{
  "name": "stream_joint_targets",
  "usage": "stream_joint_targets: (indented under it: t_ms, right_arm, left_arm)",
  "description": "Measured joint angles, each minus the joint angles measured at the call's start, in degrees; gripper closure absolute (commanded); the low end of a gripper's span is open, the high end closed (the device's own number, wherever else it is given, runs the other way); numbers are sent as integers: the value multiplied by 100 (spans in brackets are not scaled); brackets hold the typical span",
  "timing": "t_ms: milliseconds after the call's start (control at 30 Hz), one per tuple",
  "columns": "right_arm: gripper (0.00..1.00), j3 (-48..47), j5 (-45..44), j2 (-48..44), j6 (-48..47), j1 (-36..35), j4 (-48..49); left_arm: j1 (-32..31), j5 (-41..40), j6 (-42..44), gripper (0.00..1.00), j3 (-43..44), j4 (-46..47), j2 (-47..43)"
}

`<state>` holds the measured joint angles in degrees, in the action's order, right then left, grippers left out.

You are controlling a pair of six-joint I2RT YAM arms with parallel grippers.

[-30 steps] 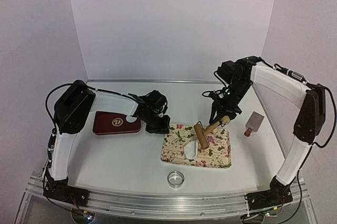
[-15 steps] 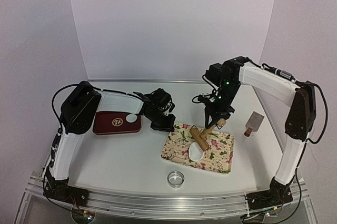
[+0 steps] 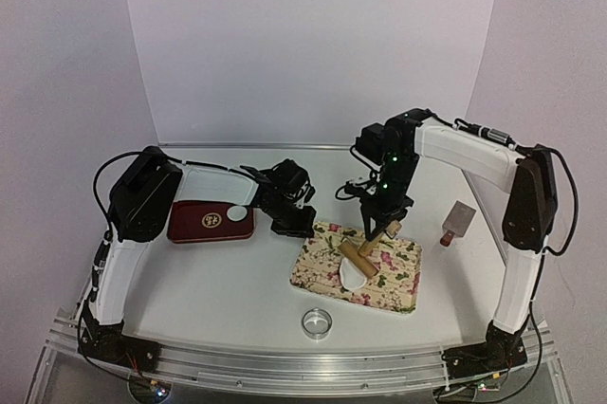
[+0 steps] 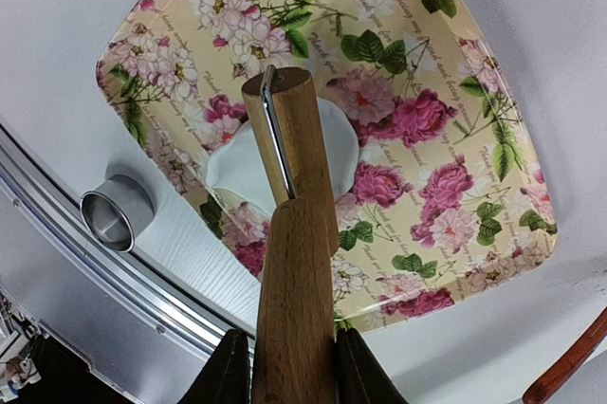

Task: Roll out the dumpling wrappers from the dough
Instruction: Flatten out the dough on the work surface.

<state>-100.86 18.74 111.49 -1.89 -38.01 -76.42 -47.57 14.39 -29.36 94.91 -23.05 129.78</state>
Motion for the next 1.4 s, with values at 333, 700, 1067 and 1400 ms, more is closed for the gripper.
stream_joint_targets:
  t_ms: [333, 700, 1067, 1400]
  right_arm:
    - [100, -7, -160, 285, -76, -143, -5]
    - [100, -72, 149, 490, -77, -189, -132]
    - [100, -76, 837, 788, 171, -241, -274]
    - [100, -156, 920, 874, 507, -187, -360]
  left_arm:
    - [0, 4, -10, 100, 0, 2, 2]
    - [4, 27, -66, 100, -4, 10, 2]
    - [11, 120, -157, 100, -100, 198, 0]
    - [4, 118, -213, 100, -456, 637, -128]
